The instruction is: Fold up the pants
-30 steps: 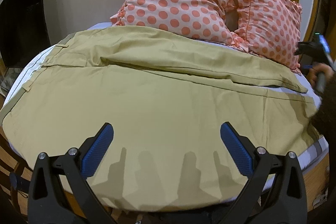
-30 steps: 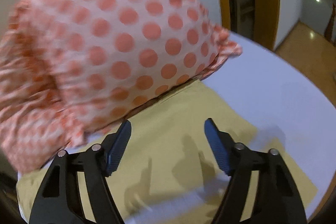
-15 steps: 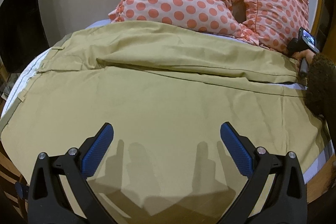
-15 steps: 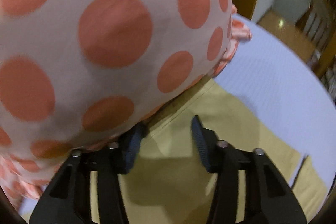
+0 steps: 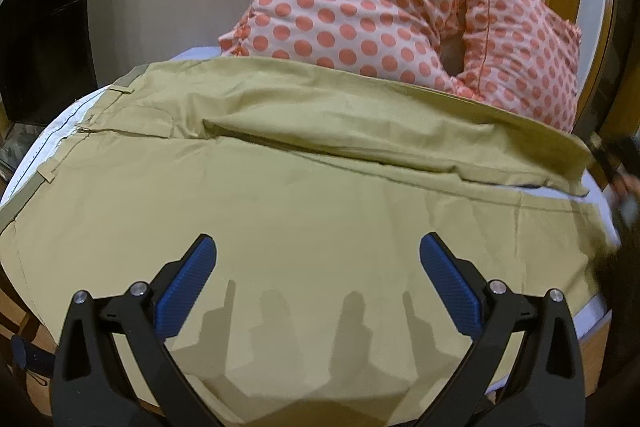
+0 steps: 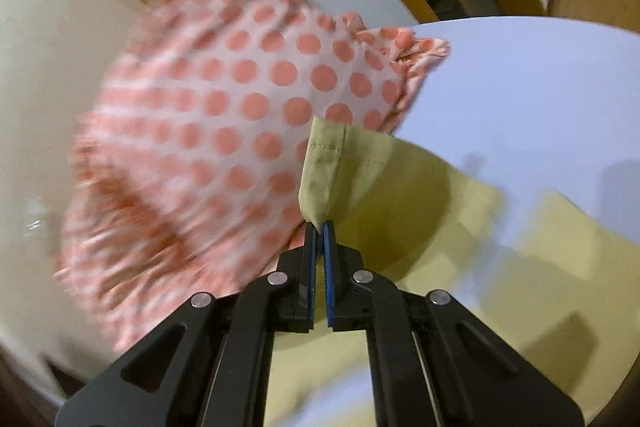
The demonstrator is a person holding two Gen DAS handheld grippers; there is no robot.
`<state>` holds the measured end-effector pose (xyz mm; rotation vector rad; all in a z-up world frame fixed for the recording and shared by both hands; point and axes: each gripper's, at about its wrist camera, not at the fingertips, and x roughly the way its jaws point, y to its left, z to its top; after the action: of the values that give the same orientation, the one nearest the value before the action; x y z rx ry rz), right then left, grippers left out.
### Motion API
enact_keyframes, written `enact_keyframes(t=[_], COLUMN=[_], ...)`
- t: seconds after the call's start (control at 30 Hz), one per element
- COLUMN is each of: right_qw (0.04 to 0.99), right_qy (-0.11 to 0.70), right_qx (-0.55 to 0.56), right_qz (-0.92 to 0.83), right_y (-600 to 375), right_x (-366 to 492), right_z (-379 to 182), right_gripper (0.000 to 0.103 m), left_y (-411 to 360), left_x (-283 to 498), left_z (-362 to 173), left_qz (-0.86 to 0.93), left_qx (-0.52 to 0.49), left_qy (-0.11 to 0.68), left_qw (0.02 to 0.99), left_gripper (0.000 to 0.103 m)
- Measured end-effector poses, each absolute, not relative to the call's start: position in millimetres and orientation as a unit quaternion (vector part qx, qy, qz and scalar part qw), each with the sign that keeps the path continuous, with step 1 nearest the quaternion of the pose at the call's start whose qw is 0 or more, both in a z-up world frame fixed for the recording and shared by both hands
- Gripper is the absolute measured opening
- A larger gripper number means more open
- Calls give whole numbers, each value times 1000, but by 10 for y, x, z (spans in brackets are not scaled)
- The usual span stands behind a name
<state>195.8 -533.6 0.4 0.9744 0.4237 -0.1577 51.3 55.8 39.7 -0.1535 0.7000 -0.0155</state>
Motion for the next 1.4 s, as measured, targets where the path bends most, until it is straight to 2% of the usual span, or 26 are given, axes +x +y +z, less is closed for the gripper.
enact_keyframes(t=[0.1,0.2,0.23,0.3,0.33,0.37,0.43,0.53,0.57,0.6,0.63,0.83,0.97,1.13,1.17,1.2,1.27,1.33,1.4], right_qw=[849,820,804,794,796,799,802,800,803,808,817,842,848,848,847,845,843,843,846], right_qy=[203,248,266,281,281,280,282,289,287,282,273,180,172,172,172,171,168,161,147], right_qx=[484,511,528,534,531,527,520,518,512,507,498,505,499,499,502,505,509,513,510], right_qz=[-68,-76,-67,-72,-73,-73,-82,-96,-99,-101,-96,-57,-42,-41,-42,-41,-39,-37,-36], right_y=[-5057,-5036,-5058,-5053,-5045,-5020,-4984,-4983,-4981,-4976,-4983,-5095,-5107,-5112,-5115,-5124,-5136,-5148,-5165], right_x=[1187,831,831,790,807,750,764,776,773,779,807,679,683,689,695,708,735,744,691], right_z=[6,-263,-368,-386,-381,-378,-358,-389,-381,-369,-352,-113,-37,-49,-43,-46,-41,2,90], right_gripper=[4,5,9,24,44,57,58,55,49,37,1,2,2,2,2,2,2,2,2], left_y=[659,740,758,783,797,813,887,997,1027,1071,1103,1273,1405,1656,1687,1745,1869,1933,1882], left_x=[514,563,592,657,685,700,745,855,888,970,1054,1770,2303,2869,2955,3057,3106,2927,2585], left_z=[489,598,630,680,702,717,751,794,801,820,836,819,681,391,334,246,132,196,431], left_qz=[-13,-29,-37,-44,-46,-47,-47,-51,-52,-54,-55,-48,-9,24,35,47,40,30,19], left_qx=[-91,-110,-114,-117,-118,-120,-129,-147,-152,-160,-167,-199,-212,-269,-270,-273,-301,-325,-290], left_qy=[324,305,301,302,303,304,305,310,310,311,314,357,394,437,445,456,459,435,406], left_qw=[941,945,946,945,944,944,942,938,937,935,933,912,894,858,853,846,835,839,866], left_gripper=[101,101,101,101,101,101,101,101,101,101,101,100,98,77,65,42,6,5,4])
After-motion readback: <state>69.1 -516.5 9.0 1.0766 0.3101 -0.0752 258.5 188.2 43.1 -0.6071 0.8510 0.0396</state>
